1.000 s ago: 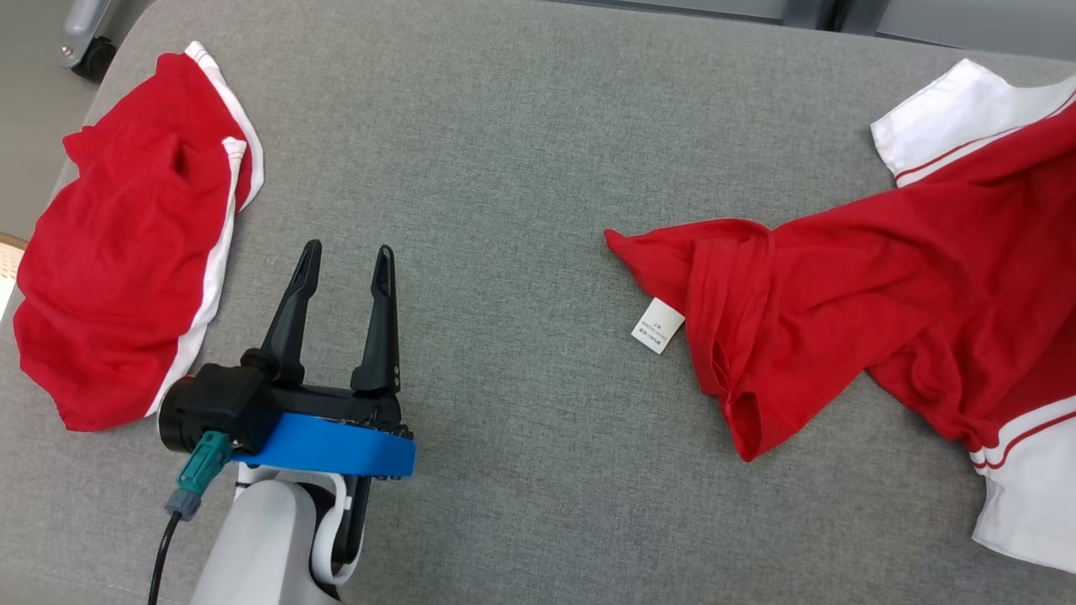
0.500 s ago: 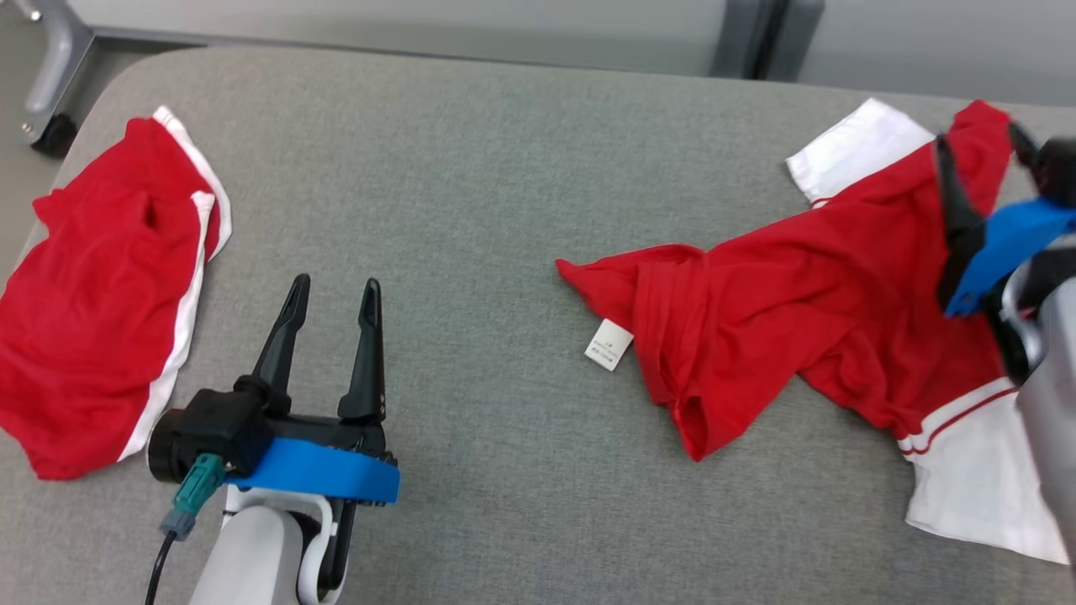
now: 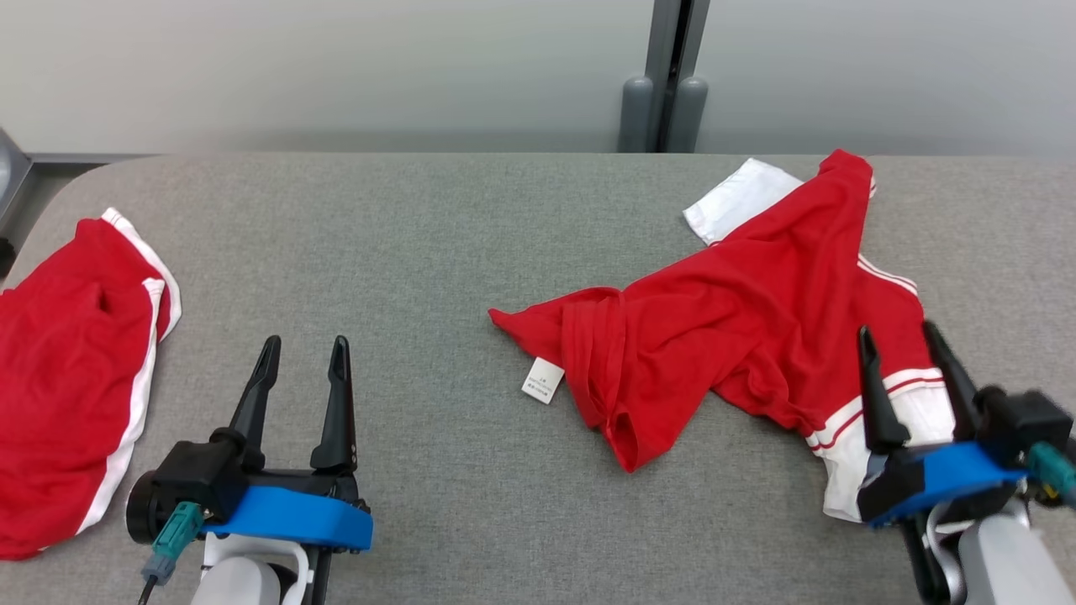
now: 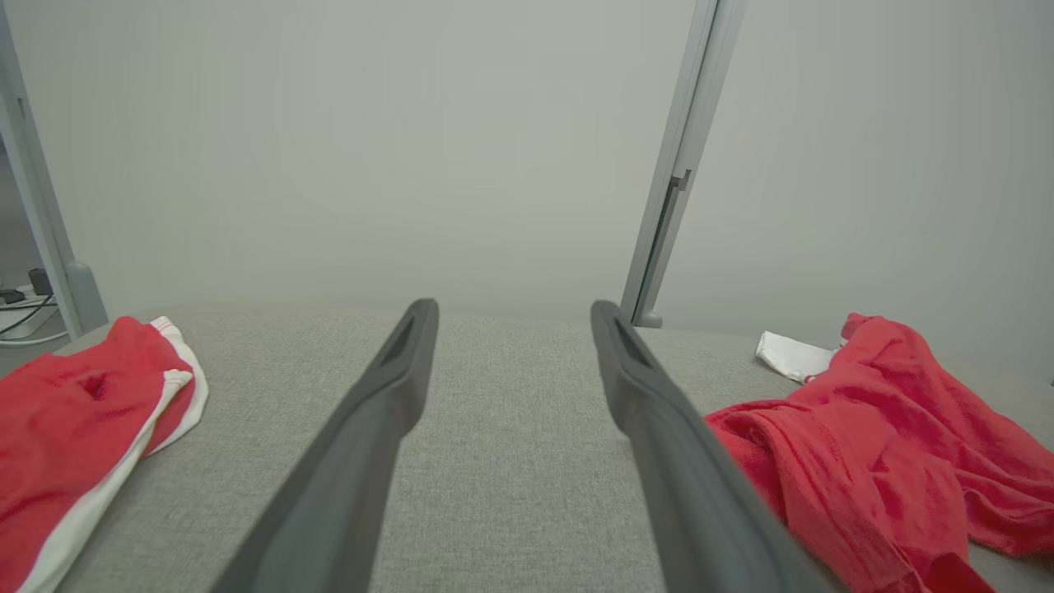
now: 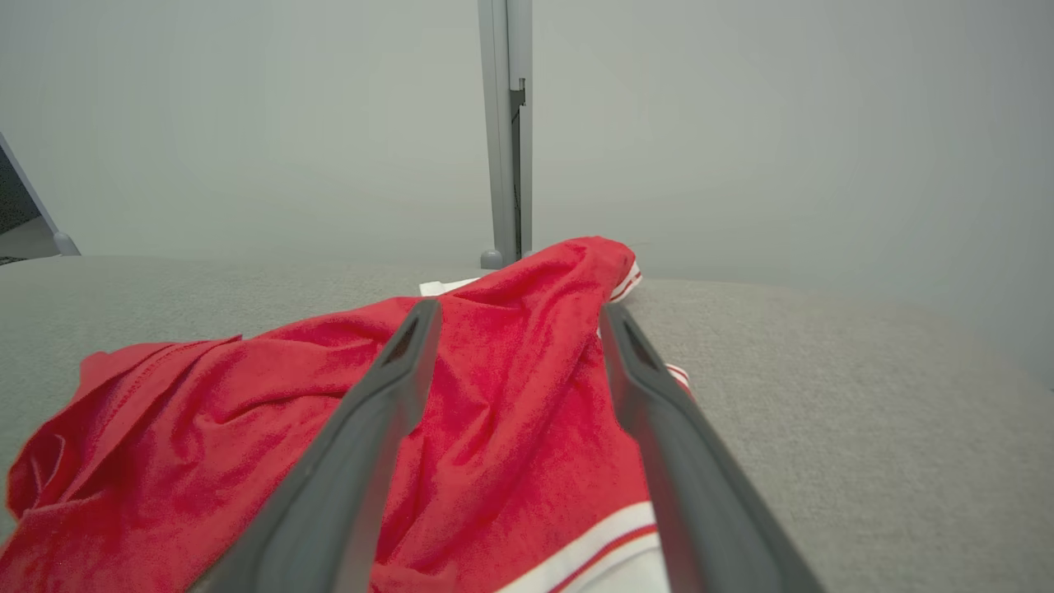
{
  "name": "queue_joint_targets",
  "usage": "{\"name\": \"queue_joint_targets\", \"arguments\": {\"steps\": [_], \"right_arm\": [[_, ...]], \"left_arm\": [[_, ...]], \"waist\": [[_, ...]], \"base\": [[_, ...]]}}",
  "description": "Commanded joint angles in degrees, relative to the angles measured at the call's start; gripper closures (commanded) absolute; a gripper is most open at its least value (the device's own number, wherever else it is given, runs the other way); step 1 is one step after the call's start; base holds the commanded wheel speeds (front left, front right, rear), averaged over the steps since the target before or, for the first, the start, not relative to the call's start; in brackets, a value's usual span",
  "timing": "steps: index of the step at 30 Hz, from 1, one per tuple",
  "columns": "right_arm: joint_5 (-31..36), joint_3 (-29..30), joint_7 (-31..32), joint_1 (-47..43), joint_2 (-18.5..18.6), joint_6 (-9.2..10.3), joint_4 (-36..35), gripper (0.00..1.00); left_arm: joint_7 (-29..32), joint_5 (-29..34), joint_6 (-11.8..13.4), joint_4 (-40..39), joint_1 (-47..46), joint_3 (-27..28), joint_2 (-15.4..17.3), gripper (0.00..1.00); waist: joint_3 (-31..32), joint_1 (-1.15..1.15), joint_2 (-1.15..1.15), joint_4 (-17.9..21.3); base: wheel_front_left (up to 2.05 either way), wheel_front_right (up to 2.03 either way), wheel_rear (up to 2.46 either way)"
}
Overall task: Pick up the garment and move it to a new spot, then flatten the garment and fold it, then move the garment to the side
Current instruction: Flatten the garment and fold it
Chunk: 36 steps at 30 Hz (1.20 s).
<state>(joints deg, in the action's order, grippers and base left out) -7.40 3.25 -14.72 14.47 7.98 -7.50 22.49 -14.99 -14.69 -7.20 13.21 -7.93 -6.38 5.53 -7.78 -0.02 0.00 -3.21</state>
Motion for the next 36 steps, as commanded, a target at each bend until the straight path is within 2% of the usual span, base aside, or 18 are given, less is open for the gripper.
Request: {"name": "queue_joint_targets", "arguments": {"steps": [1,8,18,20,27,28,29,33,36], "right_arm": [[0.6,0.3,0.0,-1.9,-0.7,0.02,-1.7,0.0],[1.5,1.8,2.9,-10.2,-4.4,0.02,-12.6,0.0],[1.8,2.2,6.1,-12.8,-5.1,0.01,-18.5,0.0],[1.2,1.9,6.4,-13.0,-5.1,0.01,-19.0,0.0],[0.0,-0.4,6.2,-11.6,-5.1,0.01,-18.6,0.0],[0.0,-0.4,6.2,-11.6,-5.1,0.01,-18.6,0.0],[-0.1,-0.5,6.2,-11.4,-5.1,0.01,-18.3,0.0],[-0.4,-1.0,5.8,-10.9,-5.1,0.01,-17.6,0.0],[-0.7,-1.2,5.5,-10.8,-5.1,0.01,-17.1,0.0]], "left_arm": [[-0.3,0.2,-0.4,0.1,0.7,0.3,0.4,0.0],[-0.3,0.9,-0.2,0.7,2.3,0.9,0.4,0.0],[-0.3,1.5,-0.3,1.7,1.1,-1.3,0.0,0.0],[-0.1,1.6,-0.3,2.4,-0.1,-3.9,-0.4,0.0],[2.8,0.0,-0.4,6.3,-5.3,-20.5,-0.5,0.0],[2.8,0.0,-0.4,6.3,-5.3,-20.5,-0.5,0.0],[3.3,-0.7,-0.4,6.8,-6.1,-23.2,-0.3,0.0],[7.6,-4.3,-0.4,8.8,-9.3,-33.3,1.7,0.0],[11.6,-8.0,-0.4,9.8,-11.5,-38.2,3.3,0.0]], "waist": [[0.7,0.02,0.0,0.6],[1.8,0.02,0.0,1.5],[1.3,0.02,0.0,2.3],[1.1,0.02,0.0,2.4],[0.1,0.02,0.0,4.2],[0.1,0.02,0.0,4.2],[0.0,0.02,0.0,4.5],[-0.5,0.02,0.0,5.9],[-0.7,0.02,0.0,6.6]], "base": [[0.0,0.0,0.0],[0.0,0.0,0.0],[0.0,0.0,0.0],[0.0,0.0,0.0],[0.0,0.0,0.0],[0.0,0.0,0.0],[0.0,0.0,0.0],[0.0,0.0,0.0],[0.0,0.0,0.0]]}}
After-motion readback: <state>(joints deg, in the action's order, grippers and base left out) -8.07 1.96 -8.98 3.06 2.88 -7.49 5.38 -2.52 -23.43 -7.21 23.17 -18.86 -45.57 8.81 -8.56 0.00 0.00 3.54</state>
